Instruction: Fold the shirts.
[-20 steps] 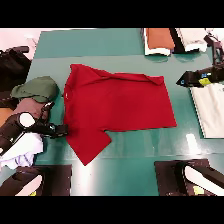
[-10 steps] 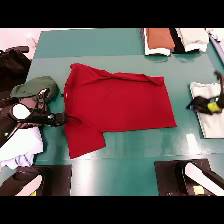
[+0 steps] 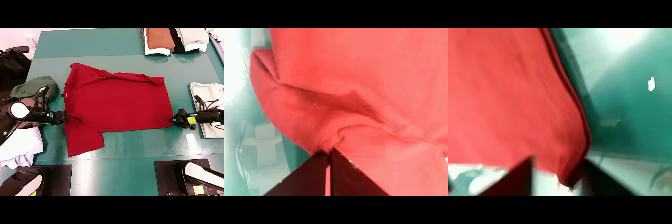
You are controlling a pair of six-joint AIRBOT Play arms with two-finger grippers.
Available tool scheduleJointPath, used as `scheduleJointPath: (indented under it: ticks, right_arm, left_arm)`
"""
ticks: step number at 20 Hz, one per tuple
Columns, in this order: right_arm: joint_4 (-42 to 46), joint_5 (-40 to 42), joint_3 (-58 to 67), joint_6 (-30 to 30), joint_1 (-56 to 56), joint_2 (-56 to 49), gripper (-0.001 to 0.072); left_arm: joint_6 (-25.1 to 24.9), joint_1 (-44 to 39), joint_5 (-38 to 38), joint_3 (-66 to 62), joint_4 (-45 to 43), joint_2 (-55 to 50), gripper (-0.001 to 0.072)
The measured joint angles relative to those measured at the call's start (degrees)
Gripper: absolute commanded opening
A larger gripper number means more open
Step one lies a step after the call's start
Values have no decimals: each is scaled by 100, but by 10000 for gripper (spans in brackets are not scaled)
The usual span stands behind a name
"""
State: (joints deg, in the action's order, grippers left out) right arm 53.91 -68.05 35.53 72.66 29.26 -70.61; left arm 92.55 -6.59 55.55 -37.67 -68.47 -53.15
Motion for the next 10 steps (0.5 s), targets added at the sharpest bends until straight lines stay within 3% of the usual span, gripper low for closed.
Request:
scheduleJointPath:
  ticks: [1, 5, 10]
  right_arm:
    - [-85, 131, 66, -26, -199, -66, 17]
    - [-173, 413, 697, -83, -885, 177, 16]
    - [-251, 352, 2474, -92, -1257, 1355, 16]
  left_arm:
    - [2, 0, 0, -11, 0, 0, 27]
    - [4, 0, 11, -455, -92, 227, 27]
    - [9, -2, 153, -2518, -678, 1069, 27]
